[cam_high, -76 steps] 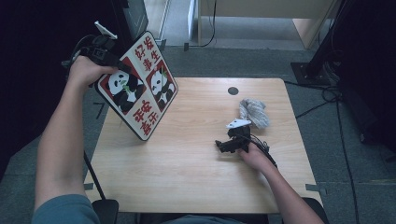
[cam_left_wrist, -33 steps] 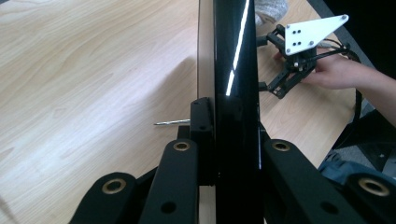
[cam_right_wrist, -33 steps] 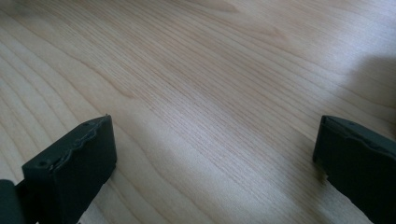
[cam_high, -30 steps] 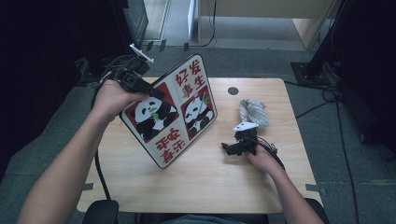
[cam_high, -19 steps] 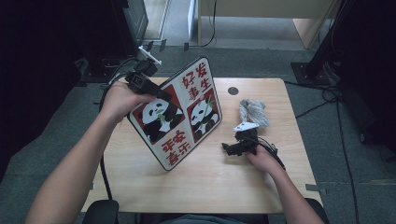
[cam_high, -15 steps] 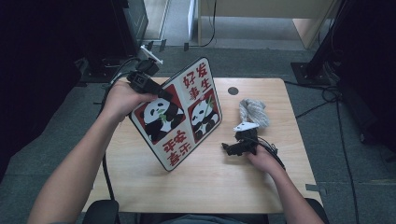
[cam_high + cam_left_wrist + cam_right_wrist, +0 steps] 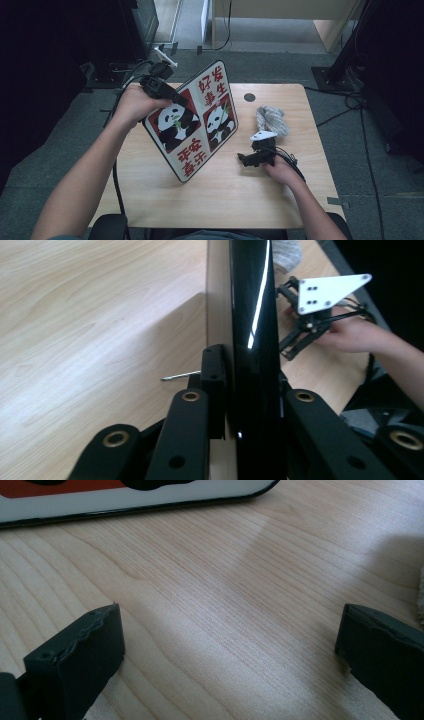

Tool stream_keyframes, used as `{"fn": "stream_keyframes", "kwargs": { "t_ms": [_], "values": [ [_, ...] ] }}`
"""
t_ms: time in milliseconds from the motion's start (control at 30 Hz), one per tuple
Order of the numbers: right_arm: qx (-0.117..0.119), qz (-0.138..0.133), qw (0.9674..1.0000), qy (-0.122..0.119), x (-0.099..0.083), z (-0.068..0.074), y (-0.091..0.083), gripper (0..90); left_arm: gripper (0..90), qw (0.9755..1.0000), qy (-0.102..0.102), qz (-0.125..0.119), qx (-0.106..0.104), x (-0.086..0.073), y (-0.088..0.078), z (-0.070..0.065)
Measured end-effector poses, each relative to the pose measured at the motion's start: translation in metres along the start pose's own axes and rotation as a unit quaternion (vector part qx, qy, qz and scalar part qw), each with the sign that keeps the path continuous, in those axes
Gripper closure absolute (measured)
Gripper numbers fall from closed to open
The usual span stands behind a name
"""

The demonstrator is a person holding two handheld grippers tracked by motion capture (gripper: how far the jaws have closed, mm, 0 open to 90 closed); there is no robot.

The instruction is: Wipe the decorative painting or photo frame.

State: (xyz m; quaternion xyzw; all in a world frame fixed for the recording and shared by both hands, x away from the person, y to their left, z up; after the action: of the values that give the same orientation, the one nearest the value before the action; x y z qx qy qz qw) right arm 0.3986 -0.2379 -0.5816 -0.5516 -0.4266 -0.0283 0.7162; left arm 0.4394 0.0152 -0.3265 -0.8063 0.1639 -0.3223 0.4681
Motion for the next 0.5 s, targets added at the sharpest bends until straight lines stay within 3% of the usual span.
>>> {"fn": "stream_keyframes", "kwargs": {
  "t_ms": [67,100,200,500],
  "values": [
    [0.000,0.000,1.0000,0.000,0.000,0.000,0.000,0.0,77.7,1.0000,0.001,-0.009,-0.002,0.001,-0.002,0.000],
    [0.000,0.000,1.0000,0.000,0.000,0.000,0.000,0.0,74.0,0.9995,0.001,-0.031,-0.009,0.003,-0.006,0.000],
    [0.000,0.000,1.0000,0.000,0.000,0.000,0.000,0.0,71.8,0.9991,0.002,-0.042,-0.011,0.003,-0.011,-0.001],
    [0.000,0.000,1.0000,0.000,0.000,0.000,0.000,0.0,64.3,0.9985,0.023,-0.050,0.001,-0.006,-0.020,-0.007]
  ]
}}
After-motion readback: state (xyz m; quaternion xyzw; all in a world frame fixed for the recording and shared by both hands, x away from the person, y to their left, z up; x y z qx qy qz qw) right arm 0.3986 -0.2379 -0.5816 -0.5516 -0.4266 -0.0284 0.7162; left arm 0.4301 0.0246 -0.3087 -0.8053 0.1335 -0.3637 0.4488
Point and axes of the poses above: each handheld gripper's, and its own axes: y roughly forward along the jaws, x roughly out of its top, z roughly to its left, the point moved 8 cm from there along y, roughly forward along the jaws, and after that the axes turned 5 degrees about z, right-handed, at the moved point
